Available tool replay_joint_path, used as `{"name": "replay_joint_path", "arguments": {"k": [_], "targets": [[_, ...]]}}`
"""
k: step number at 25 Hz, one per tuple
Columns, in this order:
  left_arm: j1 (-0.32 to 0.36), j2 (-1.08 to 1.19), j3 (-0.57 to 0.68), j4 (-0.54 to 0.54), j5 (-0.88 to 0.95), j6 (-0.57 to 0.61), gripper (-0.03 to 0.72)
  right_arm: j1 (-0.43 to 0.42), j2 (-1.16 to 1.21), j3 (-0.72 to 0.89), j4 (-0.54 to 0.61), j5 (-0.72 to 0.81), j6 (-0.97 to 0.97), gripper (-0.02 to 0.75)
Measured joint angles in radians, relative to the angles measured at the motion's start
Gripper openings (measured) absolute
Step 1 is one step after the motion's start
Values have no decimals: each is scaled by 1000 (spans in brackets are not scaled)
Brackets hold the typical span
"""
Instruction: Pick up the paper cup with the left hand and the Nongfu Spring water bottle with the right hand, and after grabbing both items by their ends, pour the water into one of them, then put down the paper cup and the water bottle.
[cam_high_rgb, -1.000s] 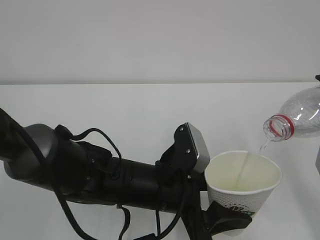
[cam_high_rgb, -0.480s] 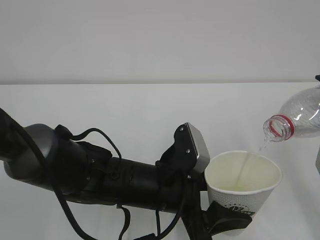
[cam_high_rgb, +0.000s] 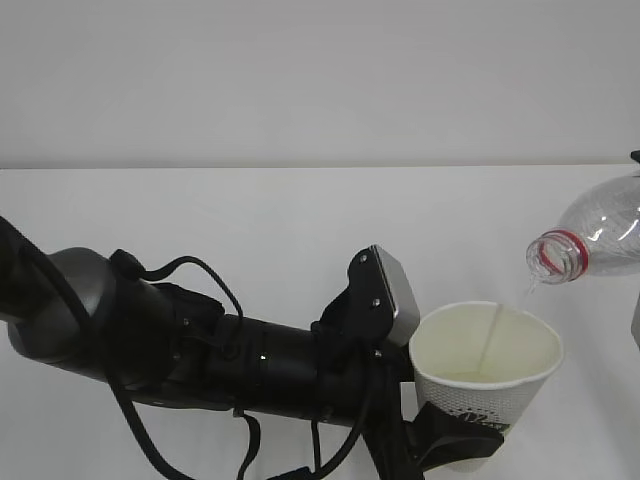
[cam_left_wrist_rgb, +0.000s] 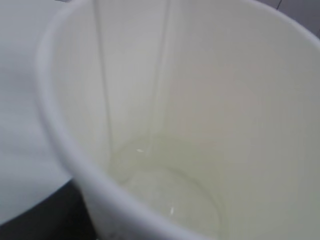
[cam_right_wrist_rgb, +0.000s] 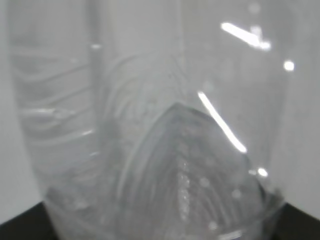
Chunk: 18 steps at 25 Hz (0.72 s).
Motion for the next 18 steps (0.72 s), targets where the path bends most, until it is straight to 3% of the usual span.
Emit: {"name": "replay_joint_path", "arguments": {"k": [18], "targets": [[0, 0, 0, 0, 0, 0, 507, 0, 0, 0, 0, 11, -8, 468]]}}
